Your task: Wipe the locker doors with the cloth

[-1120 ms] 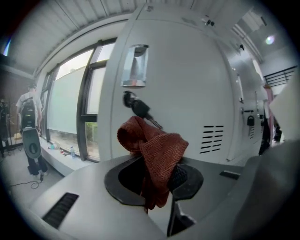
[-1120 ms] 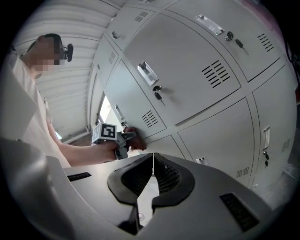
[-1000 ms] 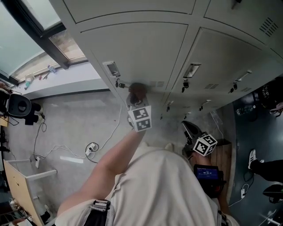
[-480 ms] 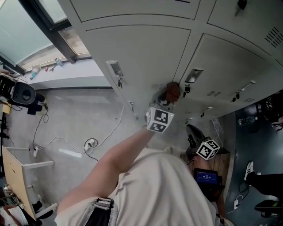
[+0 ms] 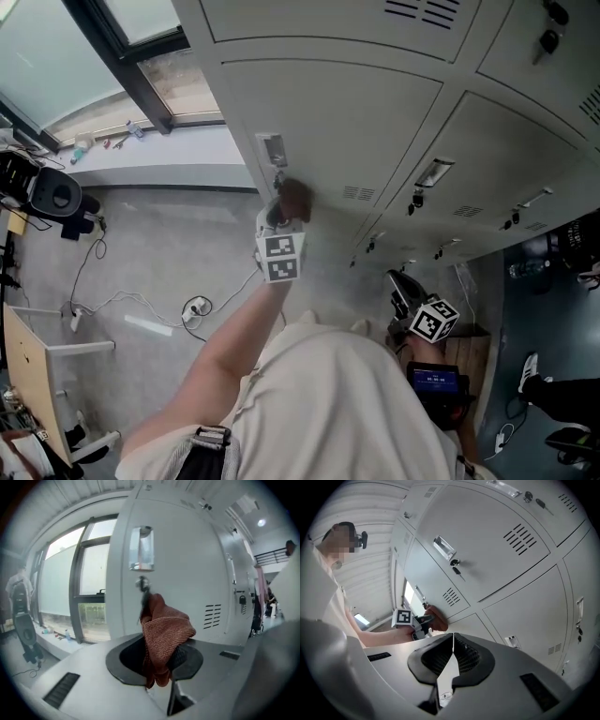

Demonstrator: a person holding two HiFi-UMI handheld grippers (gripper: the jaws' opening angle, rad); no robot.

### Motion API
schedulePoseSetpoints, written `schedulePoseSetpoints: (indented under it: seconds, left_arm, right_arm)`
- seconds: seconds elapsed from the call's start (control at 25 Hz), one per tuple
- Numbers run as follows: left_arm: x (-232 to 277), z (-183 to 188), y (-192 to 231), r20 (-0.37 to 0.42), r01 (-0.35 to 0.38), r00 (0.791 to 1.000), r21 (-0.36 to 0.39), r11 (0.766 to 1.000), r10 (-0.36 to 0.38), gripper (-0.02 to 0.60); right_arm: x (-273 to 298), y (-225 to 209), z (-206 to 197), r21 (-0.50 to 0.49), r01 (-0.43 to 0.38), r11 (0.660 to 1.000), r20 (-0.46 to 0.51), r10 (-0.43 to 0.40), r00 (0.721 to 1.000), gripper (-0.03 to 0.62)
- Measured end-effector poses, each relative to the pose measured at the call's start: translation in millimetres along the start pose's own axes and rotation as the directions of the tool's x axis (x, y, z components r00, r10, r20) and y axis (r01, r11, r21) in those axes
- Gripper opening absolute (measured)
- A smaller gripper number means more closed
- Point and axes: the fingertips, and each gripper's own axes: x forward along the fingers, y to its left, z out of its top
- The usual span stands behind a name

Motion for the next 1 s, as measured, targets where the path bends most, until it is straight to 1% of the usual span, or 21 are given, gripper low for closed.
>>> schedulePoseSetpoints:
  seconds: [0.08,0.12,0.16,0.28,0.36,0.44,0.52,0.6,0.64,0.76,0.8,0.84,0.88,0.92,0.96,1.0]
  left_arm:
    - [-2,-15,32,-0.034,-0.048,0.998,0.004,0.999,0.048,0.081]
    - [-5,-13,45,-0.026,-0.061,0.998,0.024,0.998,0.062,0.081]
    - [-10,-4,53,0.002,-0.063,0.998,0.05,0.997,0.063,0.081]
    - [-25,44,63,0.127,-0.041,0.992,0.142,0.989,0.023,0.081]
    - [-32,69,69,0.165,-0.064,0.986,0.21,0.976,0.029,0.081]
    - [-40,84,76,0.172,-0.107,0.983,0.274,0.956,0.061,0.081]
    - [-48,94,77,0.171,-0.142,0.981,0.333,0.932,0.088,0.081]
    - [-49,96,76,0.162,-0.161,0.981,0.404,0.901,0.102,0.081]
    - [-46,94,77,0.156,-0.168,0.982,0.444,0.88,0.109,0.082]
    - [-33,76,89,0.132,-0.197,0.98,0.567,0.8,0.148,0.081]
    - [-32,67,95,0.111,-0.2,0.98,0.579,0.79,0.167,0.081]
    - [-32,58,104,0.084,-0.205,0.978,0.565,0.799,0.191,0.081]
    - [-35,50,115,0.062,-0.22,0.973,0.534,0.816,0.222,0.081]
    - [-40,45,126,0.052,-0.249,0.964,0.504,0.827,0.259,0.081]
    - [-47,46,136,0.061,-0.287,0.954,0.485,0.826,0.295,0.081]
    - [-55,53,142,0.088,-0.323,0.943,0.477,0.818,0.321,0.081]
  right_arm:
    - [7,8,-3,-0.006,-0.006,1.0,-0.005,0.006,1.0,0.02]
    - [11,11,-4,-0.009,-0.008,1.0,-0.006,0.008,1.0,0.02]
    - [13,13,-5,-0.011,-0.009,1.0,-0.007,0.009,1.0,0.02]
    - [19,17,-9,-0.01,-0.003,1.0,-0.005,0.003,1.0,0.02]
    - [22,19,-12,-0.005,0.002,1.0,-0.004,-0.002,1.0,0.02]
    - [26,23,-14,-0.005,0.001,1.0,-0.003,-0.001,1.0,0.02]
    - [29,25,-15,-0.007,-0.001,1.0,-0.003,0.001,1.0,0.02]
    - [29,24,-15,-0.005,0.002,1.0,-0.002,-0.002,1.0,0.02]
    - [28,22,-15,-0.003,0.006,1.0,-0.002,-0.006,1.0,0.02]
    - [23,17,-14,0.001,0.014,1.0,-0.004,-0.014,1.0,0.02]
    - [20,15,-13,0.001,0.017,1.0,-0.002,-0.017,1.0,0.02]
    - [18,13,-11,0.001,0.019,1.0,0.0,-0.019,1.0,0.02]
    - [16,11,-8,0.002,0.021,1.0,0.003,-0.021,1.0,0.02]
    - [14,8,-6,0.003,0.023,1.0,0.005,-0.023,1.0,0.02]
    - [12,5,-4,0.006,0.024,1.0,0.006,-0.024,1.0,0.02]
    - [10,2,-3,0.009,0.024,1.0,0.005,-0.024,1.0,0.02]
